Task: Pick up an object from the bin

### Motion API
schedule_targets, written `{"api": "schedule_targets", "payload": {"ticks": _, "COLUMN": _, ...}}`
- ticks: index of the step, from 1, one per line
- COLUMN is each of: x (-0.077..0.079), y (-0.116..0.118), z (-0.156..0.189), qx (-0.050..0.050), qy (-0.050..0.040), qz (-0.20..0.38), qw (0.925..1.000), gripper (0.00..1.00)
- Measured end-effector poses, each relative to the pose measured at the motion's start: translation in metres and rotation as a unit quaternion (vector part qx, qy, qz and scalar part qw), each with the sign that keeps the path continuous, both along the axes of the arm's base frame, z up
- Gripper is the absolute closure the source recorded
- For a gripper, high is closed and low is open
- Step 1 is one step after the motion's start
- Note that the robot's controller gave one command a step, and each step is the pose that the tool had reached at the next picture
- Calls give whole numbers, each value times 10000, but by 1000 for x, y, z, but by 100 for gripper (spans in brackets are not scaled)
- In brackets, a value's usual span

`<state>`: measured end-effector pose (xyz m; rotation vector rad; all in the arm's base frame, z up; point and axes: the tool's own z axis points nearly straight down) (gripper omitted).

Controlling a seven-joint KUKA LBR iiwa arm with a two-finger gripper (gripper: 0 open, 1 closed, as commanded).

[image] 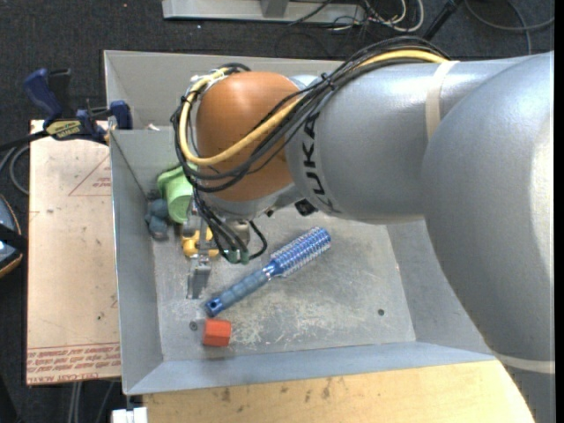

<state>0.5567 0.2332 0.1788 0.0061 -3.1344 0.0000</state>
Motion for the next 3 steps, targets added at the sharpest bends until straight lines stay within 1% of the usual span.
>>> {"api": "schedule_targets", "payload": {"ticks": 1, "x": -16, "y": -73, "z": -98, "qx": 0, "qy": -25, "qz": 730, "qw": 9973, "gripper": 0}}
{"api": "schedule_targets", "payload": {"ticks": 2, "x": -16, "y": -70, "z": -96, "qx": 11, "qy": -36, "qz": 742, "qw": 9972, "gripper": 100}}
{"api": "schedule_targets", "payload": {"ticks": 3, "x": -24, "y": -74, "z": 72, "qx": 16, "qy": -83, "qz": 767, "qw": 9970, "gripper": 100}}
